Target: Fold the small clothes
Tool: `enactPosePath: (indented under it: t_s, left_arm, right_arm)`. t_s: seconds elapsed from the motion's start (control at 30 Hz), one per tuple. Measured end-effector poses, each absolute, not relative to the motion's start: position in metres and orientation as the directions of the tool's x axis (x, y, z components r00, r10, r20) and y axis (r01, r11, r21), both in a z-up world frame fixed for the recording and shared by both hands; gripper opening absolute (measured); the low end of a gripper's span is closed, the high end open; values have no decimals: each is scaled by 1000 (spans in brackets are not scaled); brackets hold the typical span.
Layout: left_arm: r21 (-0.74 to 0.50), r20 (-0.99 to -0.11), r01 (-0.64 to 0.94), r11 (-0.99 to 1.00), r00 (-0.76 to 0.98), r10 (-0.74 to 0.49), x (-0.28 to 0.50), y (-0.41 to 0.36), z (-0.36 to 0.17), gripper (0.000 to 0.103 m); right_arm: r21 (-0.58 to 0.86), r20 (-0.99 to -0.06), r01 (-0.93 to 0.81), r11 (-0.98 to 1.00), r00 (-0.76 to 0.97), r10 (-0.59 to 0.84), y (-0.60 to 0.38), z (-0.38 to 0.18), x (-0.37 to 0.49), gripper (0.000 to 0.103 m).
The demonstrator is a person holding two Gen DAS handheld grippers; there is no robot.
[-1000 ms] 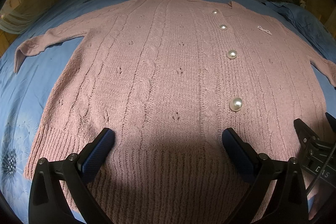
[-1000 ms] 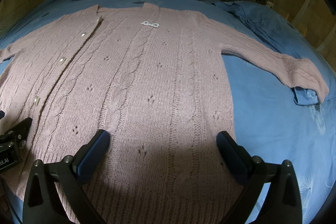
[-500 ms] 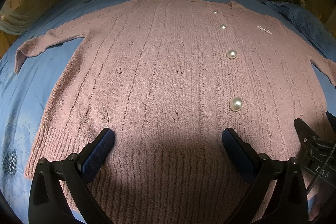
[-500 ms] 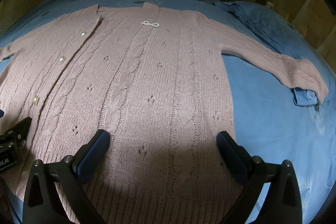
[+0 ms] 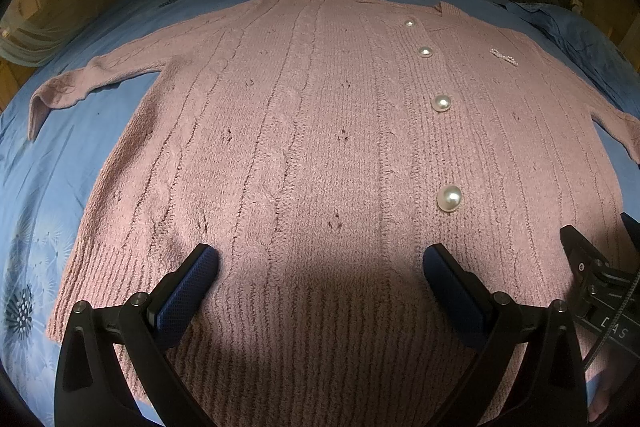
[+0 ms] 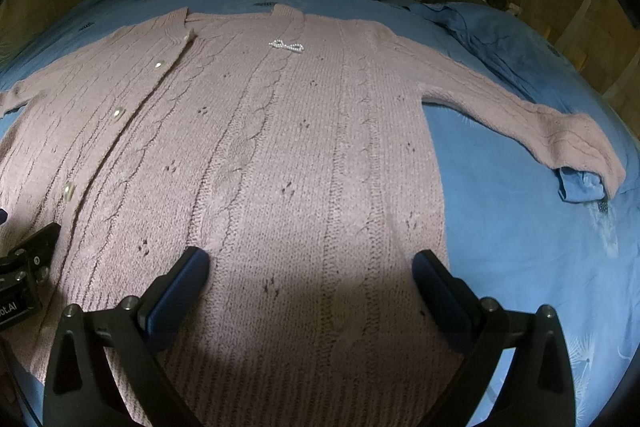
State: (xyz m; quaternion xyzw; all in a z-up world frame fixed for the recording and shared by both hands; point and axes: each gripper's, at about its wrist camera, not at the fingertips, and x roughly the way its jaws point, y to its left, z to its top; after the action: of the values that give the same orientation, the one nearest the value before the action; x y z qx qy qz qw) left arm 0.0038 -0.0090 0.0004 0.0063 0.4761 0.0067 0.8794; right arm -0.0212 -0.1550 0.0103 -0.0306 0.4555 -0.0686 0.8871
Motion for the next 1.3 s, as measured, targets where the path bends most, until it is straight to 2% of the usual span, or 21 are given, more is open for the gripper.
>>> enactPosePath:
  t_s: [0.77, 0.8, 0.87, 0.9, 0.93, 1.03, 1.1, 1.13, 1.23, 1.3]
  left_arm:
    - [-8, -838, -8, 1000, 545, -2, 5, 0, 2, 89]
    - [-22, -841, -9, 1000, 540, -14, 5, 3, 5, 86]
    - [-65, -852, -23, 998, 522, -43, 7, 13, 12, 73]
    - [-107, -858, -37, 994, 508, -73, 10, 22, 18, 64]
    - [-180, -860, -55, 982, 493, -130, 15, 37, 27, 61]
    - [-326, -831, -142, 935, 515, -212, 33, 94, 57, 61]
    - [-336, -810, -215, 917, 563, -164, 45, 138, 76, 61]
    - [-325, -798, -280, 903, 594, -103, 55, 175, 86, 61]
    - [-324, -770, -406, 855, 638, 12, 75, 245, 91, 61]
    - [-373, -761, -478, 795, 648, 33, 91, 298, 82, 61]
  right_arm:
    - [-118, -805, 94, 988, 574, -151, -153, 10, -22, 103]
    - [-118, -805, 94, 989, 574, -150, -152, 9, -23, 103]
    - [-112, -810, 95, 989, 567, -146, -152, 9, -24, 103]
    - [-106, -816, 97, 990, 561, -143, -157, 12, -23, 103]
    - [-106, -817, 98, 990, 559, -143, -156, 12, -22, 103]
    - [-90, -836, 100, 991, 533, -130, -163, 10, -11, 103]
    - [-68, -848, 88, 994, 519, -105, -167, 12, -8, 103]
    - [-57, -848, 84, 995, 522, -93, -159, 13, -10, 103]
    - [-17, -842, 83, 996, 536, -59, -161, 15, -10, 103]
    - [-30, -839, 88, 996, 539, -73, -159, 14, -12, 103]
